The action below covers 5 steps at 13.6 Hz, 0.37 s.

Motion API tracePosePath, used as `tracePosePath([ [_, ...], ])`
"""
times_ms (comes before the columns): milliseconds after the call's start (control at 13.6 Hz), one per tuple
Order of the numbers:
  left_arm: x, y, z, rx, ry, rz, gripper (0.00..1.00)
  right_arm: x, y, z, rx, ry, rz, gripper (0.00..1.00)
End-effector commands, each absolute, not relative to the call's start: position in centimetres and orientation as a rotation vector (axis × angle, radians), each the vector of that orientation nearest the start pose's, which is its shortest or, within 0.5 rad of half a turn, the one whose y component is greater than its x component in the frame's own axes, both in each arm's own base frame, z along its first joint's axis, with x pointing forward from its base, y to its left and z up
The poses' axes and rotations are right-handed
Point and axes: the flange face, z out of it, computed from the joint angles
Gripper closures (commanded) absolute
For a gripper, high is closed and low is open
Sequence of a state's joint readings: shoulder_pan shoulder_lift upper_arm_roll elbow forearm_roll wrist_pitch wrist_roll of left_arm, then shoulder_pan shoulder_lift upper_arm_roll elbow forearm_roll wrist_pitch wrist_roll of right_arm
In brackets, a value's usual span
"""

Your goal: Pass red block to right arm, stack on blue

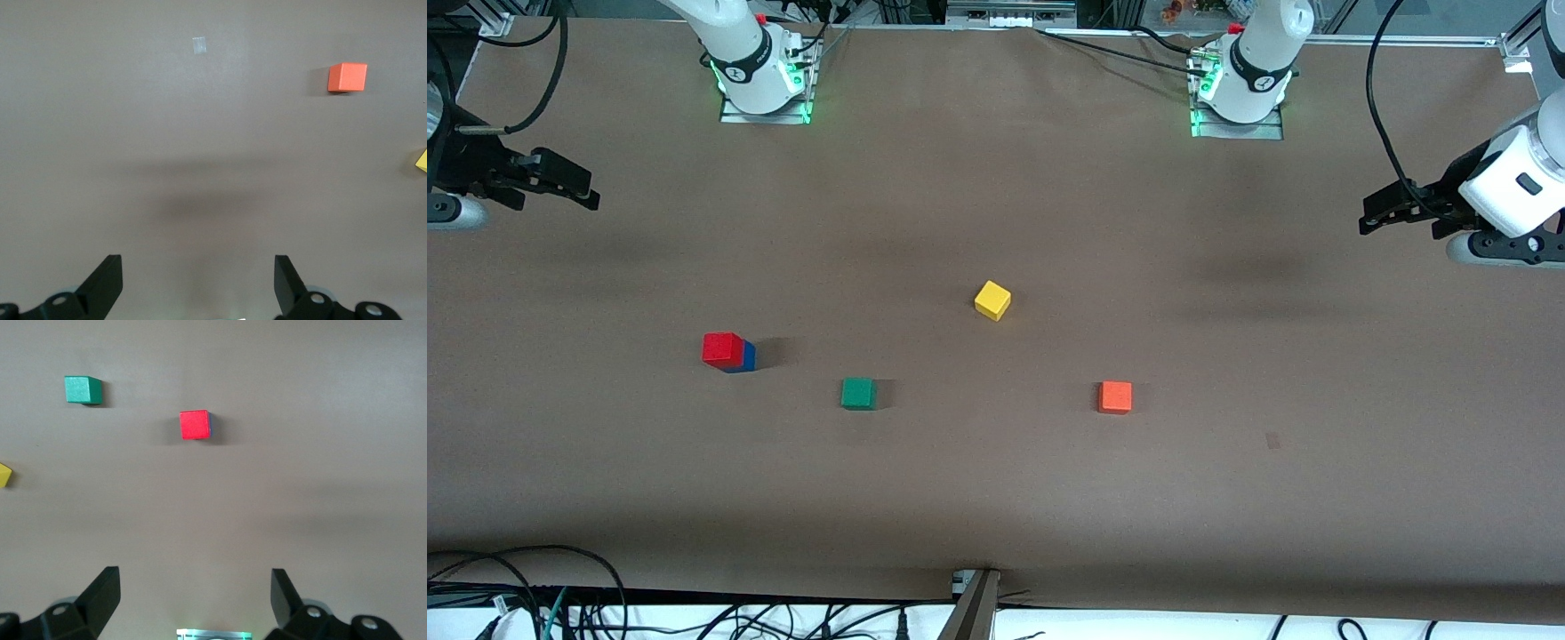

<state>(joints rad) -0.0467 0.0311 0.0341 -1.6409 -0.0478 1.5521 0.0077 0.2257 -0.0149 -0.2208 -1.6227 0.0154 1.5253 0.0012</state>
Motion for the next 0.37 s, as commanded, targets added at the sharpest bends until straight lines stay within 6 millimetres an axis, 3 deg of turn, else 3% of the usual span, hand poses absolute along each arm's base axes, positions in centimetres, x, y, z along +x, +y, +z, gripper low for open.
tracePosePath([
  [0, 56.04, -1.15, 57.42, -3.156, 0.028, 0.197, 0.00, 54.02, 0.96, 60.49, -3.152, -0.049, 0.117, 0.00],
  [295, 56.05, -0.92, 57.42, -3.158, 0.021, 0.197, 0.00, 54.91, 1.14, 60.77, -3.165, -0.032, 0.097, 0.00],
])
